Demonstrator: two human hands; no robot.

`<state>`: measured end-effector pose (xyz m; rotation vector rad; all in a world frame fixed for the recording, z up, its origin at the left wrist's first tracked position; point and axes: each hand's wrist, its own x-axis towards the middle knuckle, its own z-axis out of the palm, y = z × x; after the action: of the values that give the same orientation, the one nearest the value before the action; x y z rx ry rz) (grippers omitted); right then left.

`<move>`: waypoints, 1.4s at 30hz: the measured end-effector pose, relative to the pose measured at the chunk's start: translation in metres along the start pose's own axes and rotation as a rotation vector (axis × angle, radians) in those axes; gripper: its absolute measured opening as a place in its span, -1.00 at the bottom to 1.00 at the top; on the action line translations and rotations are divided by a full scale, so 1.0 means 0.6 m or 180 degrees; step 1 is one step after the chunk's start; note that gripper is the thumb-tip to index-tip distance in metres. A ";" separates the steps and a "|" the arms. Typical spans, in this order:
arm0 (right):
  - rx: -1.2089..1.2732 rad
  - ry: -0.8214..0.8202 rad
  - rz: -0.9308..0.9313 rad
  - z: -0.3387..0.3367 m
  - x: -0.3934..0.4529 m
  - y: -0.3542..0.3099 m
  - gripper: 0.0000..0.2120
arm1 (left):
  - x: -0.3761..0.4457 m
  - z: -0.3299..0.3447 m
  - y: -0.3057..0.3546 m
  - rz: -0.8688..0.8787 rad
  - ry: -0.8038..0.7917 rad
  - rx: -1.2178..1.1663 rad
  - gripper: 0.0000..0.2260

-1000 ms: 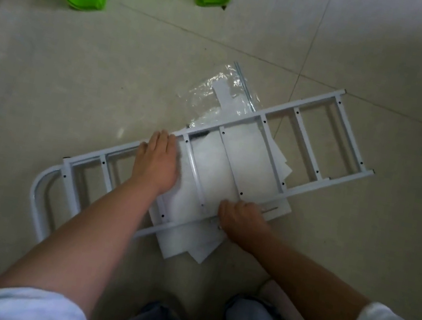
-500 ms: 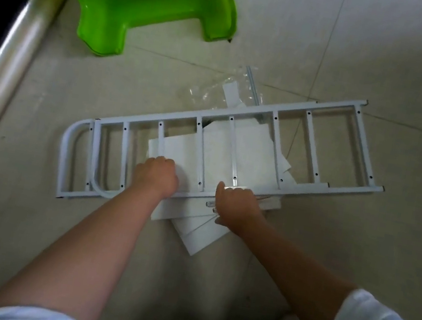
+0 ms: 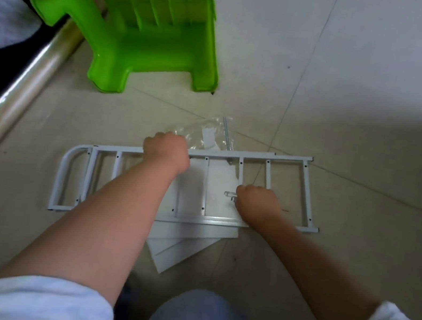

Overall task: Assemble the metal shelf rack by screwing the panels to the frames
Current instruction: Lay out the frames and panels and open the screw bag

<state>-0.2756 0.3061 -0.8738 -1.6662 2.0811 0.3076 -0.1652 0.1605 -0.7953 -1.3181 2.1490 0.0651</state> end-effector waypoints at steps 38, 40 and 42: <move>0.2746 0.0466 0.4654 0.265 -0.075 -0.040 -0.62 | 0.032 0.253 0.096 0.2954 0.0548 0.0143 -0.40; 0.2568 0.0579 0.4773 0.269 -0.068 -0.033 -0.65 | 0.042 0.262 0.094 0.3006 0.0491 0.0092 -0.40; 0.2330 0.0638 0.4781 0.266 -0.073 -0.032 -0.63 | 0.050 0.272 0.100 0.3106 0.0508 0.0115 -0.43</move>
<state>-0.2169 0.4100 -0.9901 0.4552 2.6806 -0.2038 -0.1473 0.2229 -0.9591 -0.1526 2.7097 0.3130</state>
